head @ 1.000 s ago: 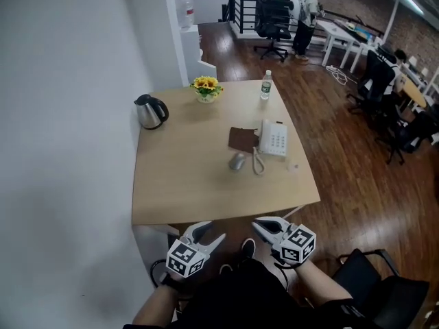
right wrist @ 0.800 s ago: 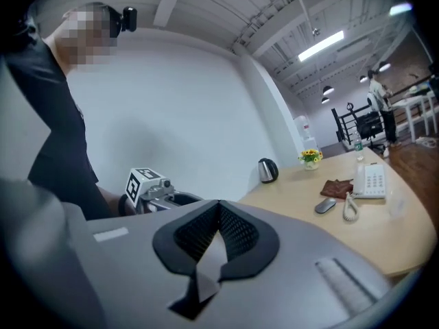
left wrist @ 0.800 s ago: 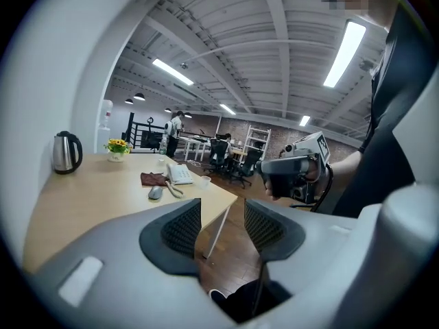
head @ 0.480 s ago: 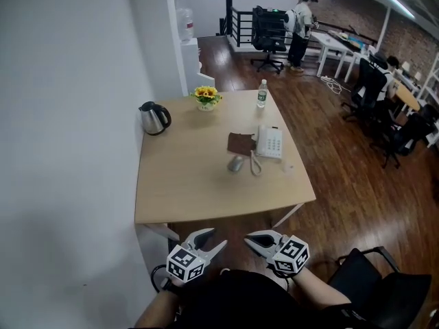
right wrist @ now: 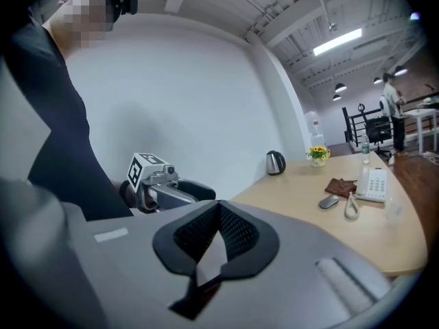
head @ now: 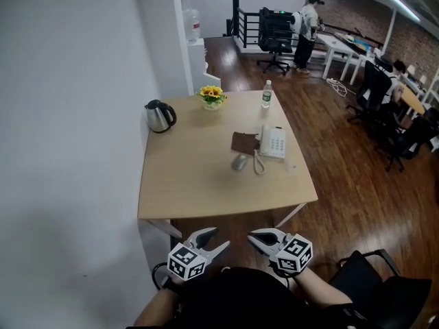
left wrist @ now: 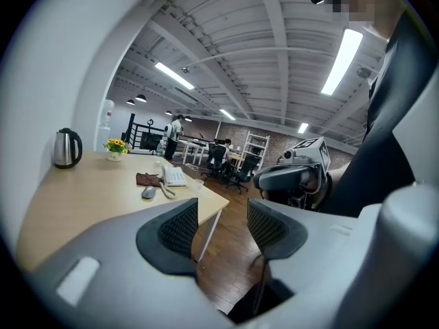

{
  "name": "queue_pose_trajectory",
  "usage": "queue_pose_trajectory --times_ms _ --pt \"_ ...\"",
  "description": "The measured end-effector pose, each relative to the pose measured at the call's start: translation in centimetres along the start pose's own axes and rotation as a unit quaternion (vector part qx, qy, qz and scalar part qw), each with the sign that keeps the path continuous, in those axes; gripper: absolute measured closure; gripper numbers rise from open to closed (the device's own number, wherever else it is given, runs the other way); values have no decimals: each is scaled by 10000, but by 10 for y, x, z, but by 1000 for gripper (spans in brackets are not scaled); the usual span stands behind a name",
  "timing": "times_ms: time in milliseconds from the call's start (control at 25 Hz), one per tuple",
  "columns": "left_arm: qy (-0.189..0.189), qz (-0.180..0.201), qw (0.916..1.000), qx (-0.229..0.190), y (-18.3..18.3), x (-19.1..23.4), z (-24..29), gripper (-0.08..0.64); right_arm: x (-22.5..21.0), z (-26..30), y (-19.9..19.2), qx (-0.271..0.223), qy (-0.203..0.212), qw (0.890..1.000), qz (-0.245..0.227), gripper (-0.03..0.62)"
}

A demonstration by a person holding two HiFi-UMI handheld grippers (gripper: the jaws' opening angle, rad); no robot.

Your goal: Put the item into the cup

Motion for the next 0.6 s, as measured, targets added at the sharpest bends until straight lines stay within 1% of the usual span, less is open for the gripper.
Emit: queue_pose_trajectory --times_ms 200,320,600 --pt "54 82 9999 -30 0 -1 -5 337 0 0 0 35 1 10000 -13 584" --pt "106 46 9999 -57 -1 0 -5 336 0 -1 -1 49 10 10000 -13 584" --pt "193 108 9997 -42 -3 -4 -10 336 2 -10 -5 108 -33 9999 31 584"
Point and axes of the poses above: the fingertips, and each gripper's own axes: z forward along the fingers, x to its left, y out of its top, the point moved 2 cm from there along -z, backward along the fingers, and after that the axes turned 2 degrees about -x, right-handed, at the moved point
